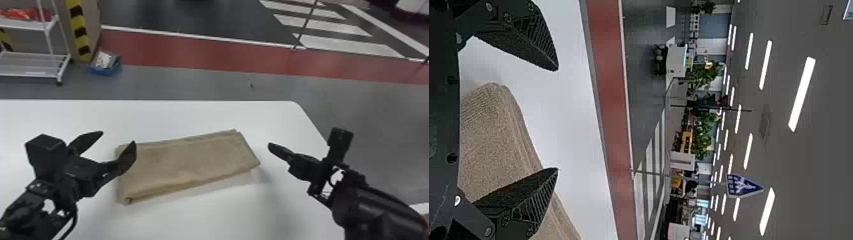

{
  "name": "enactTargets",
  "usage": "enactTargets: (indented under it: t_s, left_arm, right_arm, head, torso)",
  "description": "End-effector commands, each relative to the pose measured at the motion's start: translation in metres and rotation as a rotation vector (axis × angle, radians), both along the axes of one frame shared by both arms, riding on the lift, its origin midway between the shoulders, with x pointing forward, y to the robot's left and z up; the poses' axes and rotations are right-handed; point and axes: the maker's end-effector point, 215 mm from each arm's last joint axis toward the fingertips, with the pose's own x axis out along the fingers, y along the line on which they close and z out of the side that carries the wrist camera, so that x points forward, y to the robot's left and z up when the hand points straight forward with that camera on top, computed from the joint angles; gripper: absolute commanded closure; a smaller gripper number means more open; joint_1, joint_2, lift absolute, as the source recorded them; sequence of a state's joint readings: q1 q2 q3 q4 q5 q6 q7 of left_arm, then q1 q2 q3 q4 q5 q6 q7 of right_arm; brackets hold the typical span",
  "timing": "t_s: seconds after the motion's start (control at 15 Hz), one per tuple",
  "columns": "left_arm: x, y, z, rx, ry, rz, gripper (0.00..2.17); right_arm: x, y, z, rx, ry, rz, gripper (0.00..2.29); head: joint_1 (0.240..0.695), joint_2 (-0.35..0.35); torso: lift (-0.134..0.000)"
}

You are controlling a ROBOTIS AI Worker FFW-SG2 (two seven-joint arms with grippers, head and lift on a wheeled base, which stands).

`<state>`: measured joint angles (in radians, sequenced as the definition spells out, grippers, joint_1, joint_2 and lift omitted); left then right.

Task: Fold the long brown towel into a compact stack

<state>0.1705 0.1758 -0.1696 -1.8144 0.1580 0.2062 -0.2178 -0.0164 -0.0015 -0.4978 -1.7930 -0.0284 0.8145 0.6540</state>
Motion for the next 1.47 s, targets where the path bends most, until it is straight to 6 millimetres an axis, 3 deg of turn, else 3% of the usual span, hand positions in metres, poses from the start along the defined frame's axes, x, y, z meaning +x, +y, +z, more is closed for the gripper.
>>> enactTargets:
  t_s: [0.0, 0.33, 0.67, 1.07, 1.13, 1.2, 1.27, 1.4]
  left_arm:
    - [0.000, 0.004, -0.002, 0.007, 0.001, 0.007, 0.19]
    - [0.001, 0.011, 0.000, 0.009, -0.008, 0.015, 0.19]
    - [0.003, 0.013, 0.002, 0.010, -0.014, 0.018, 0.19]
    - [0.002, 0.012, 0.006, 0.007, -0.020, 0.017, 0.19]
    - [0.002, 0.011, 0.005, 0.007, -0.018, 0.016, 0.19]
    - [0.001, 0.009, 0.005, 0.006, -0.018, 0.012, 0.19]
    - [-0.002, 0.005, 0.002, 0.004, -0.012, 0.007, 0.19]
    - [-0.011, -0.009, -0.004, -0.003, -0.013, -0.003, 0.19]
  right_arm:
    - [0.012, 0.015, -0.009, 0.010, 0.020, 0.023, 2.00]
    - [0.021, 0.034, -0.025, -0.018, 0.056, 0.064, 2.00]
    - [-0.007, 0.061, -0.055, -0.011, 0.104, 0.117, 2.00]
    - [-0.024, 0.075, -0.036, 0.038, 0.078, 0.150, 2.00]
    - [-0.025, 0.075, -0.030, 0.050, 0.072, 0.148, 1.92]
    - [-0.025, 0.070, -0.027, 0.055, 0.069, 0.137, 1.68]
    - [-0.021, 0.065, -0.019, 0.055, 0.052, 0.129, 1.16]
    - [-0.016, 0.057, -0.003, 0.062, 0.016, 0.123, 0.32]
  head:
    - [0.695, -0.249]
    - [0.695, -0.209]
    - [0.695, -0.182]
    - [0.695, -0.161]
    - [0.695, -0.160]
    - [0.695, -0.158]
    - [0.695, -0.159]
    - [0.695, -0.167]
  torso:
    - [-0.124]
    - [-0.124]
    - [-0.124]
    - [-0.124]
    - [-0.124]
    - [-0.124]
    - [-0.124]
    - [-0.124]
